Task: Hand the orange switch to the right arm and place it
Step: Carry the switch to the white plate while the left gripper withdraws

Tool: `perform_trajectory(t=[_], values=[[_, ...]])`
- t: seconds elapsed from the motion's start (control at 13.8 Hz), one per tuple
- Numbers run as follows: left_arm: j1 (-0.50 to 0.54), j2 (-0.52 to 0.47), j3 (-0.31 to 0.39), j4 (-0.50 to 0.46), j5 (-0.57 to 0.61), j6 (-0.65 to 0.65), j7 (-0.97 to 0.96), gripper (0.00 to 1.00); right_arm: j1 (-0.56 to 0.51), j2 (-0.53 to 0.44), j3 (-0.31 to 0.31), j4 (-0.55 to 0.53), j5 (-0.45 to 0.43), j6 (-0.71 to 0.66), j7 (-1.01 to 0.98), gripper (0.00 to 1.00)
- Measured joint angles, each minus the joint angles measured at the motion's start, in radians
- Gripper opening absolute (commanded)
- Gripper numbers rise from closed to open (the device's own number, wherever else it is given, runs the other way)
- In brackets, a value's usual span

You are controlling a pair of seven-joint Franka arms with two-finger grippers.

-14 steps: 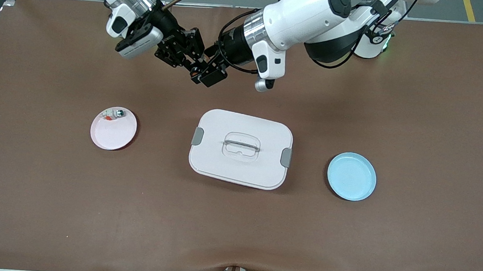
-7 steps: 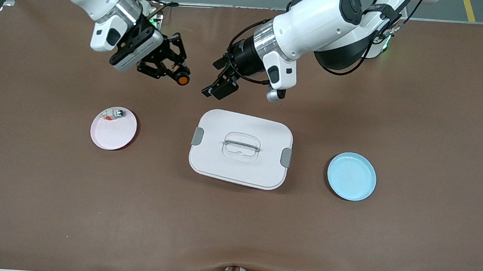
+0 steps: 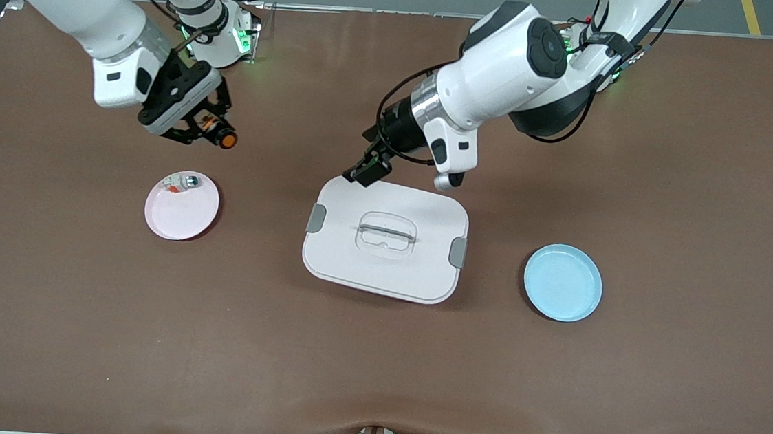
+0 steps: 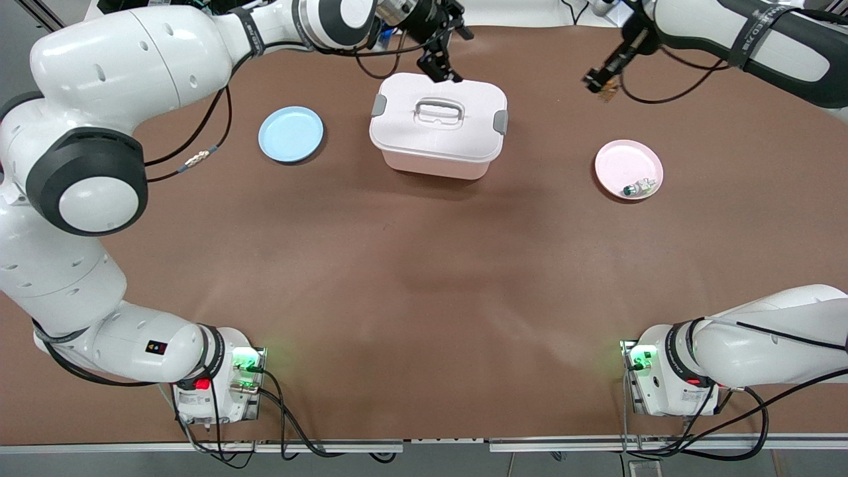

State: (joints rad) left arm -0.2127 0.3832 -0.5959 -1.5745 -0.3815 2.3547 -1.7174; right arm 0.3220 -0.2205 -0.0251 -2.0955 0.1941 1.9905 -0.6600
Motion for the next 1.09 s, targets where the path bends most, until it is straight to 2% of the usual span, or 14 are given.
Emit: perform_trajectory(t=[0.43, 0.72, 0.87, 1.09], values=[[0.145, 0.000, 0.002, -0.095, 0.004, 0.000, 0.166, 1.00, -0.126, 0.032, -0.001, -0.020, -0.063, -0.021, -0.348, 0.00], [0.234, -0.001, 0.003, -0.141, 0.123, 0.000, 0.306, 1.00, -0.213, 0.080, -0.003, -0.021, -0.100, -0.017, -0.508, 0.00], [0.284, -0.002, 0.003, -0.150, 0.161, 0.000, 0.370, 1.00, -0.229, 0.098, -0.003, -0.043, -0.122, 0.030, -0.533, 0.00], [0.345, -0.004, 0.002, -0.170, 0.284, 0.000, 0.509, 1.00, -0.242, 0.114, -0.003, -0.149, -0.129, 0.185, -0.568, 0.00]])
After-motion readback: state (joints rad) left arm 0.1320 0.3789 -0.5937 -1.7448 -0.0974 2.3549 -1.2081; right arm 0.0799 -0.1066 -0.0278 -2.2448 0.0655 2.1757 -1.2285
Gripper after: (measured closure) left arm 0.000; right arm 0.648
